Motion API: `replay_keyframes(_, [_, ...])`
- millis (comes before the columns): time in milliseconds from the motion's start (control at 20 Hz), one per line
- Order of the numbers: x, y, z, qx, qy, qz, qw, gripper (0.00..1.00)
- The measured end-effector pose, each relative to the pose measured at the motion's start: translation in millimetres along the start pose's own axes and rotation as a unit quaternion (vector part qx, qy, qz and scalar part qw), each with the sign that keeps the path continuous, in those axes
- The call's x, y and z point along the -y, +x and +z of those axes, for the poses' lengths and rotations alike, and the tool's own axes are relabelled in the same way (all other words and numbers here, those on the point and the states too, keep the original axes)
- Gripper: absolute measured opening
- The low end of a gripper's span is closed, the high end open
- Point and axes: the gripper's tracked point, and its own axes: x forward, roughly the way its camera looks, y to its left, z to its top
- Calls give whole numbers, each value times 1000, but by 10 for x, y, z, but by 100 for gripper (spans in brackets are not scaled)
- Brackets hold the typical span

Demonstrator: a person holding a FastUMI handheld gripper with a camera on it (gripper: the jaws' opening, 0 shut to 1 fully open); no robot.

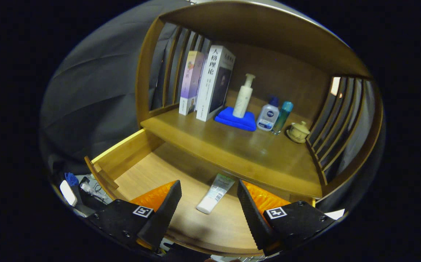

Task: Pull open the drawer, take out the items inside it, and place them on the countertop above the cabinet.

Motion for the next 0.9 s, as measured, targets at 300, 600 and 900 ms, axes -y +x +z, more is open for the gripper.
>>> replay_keyframes(300, [86, 449, -202, -113, 37, 21, 993, 97])
replay_keyframes(600, [106, 742, -520, -193, 58, 21, 979, 96])
replay_keyframes(900, [-17, 953, -794, -274, 104, 32, 956, 97])
